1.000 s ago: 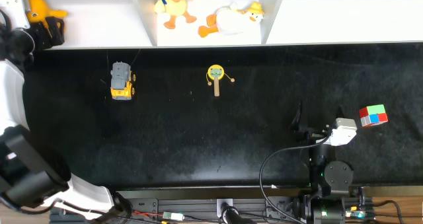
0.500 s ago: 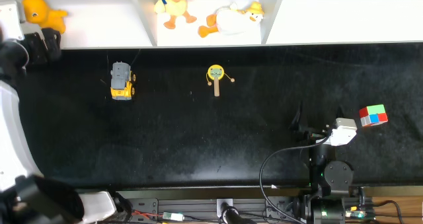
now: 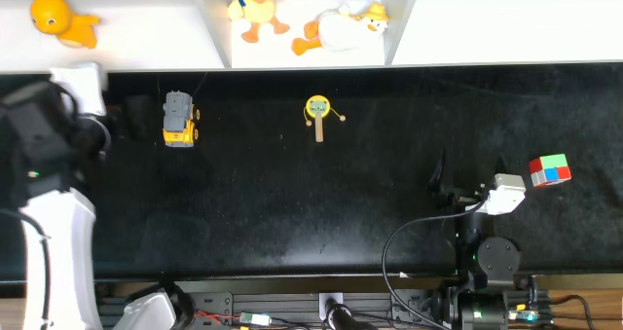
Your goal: Store Toys
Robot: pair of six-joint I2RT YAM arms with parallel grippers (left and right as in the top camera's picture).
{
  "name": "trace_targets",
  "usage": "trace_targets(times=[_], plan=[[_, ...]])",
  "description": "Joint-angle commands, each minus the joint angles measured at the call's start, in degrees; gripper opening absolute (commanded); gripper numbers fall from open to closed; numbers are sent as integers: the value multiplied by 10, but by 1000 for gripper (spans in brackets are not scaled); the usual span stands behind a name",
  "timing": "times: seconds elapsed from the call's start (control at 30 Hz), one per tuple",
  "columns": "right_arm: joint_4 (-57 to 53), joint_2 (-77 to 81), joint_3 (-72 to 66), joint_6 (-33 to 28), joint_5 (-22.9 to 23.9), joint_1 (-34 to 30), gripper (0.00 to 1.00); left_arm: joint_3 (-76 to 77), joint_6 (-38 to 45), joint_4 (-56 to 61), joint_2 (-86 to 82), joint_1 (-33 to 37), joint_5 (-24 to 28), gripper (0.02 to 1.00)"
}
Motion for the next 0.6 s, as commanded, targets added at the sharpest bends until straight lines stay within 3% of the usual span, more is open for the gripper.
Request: trace_targets(times=[0.03,0.27,0.6], plan=[[3,-5,-8,4,-4,-1,991,-55,-67,26,-11,-51,-7,998],[3,-5,-8,4,-4,-1,996,-65,-80,25,16,-120,-29,998],[3,-5,-8,4,-4,-1,993,-65,-105,32,81,-127,-80,998]])
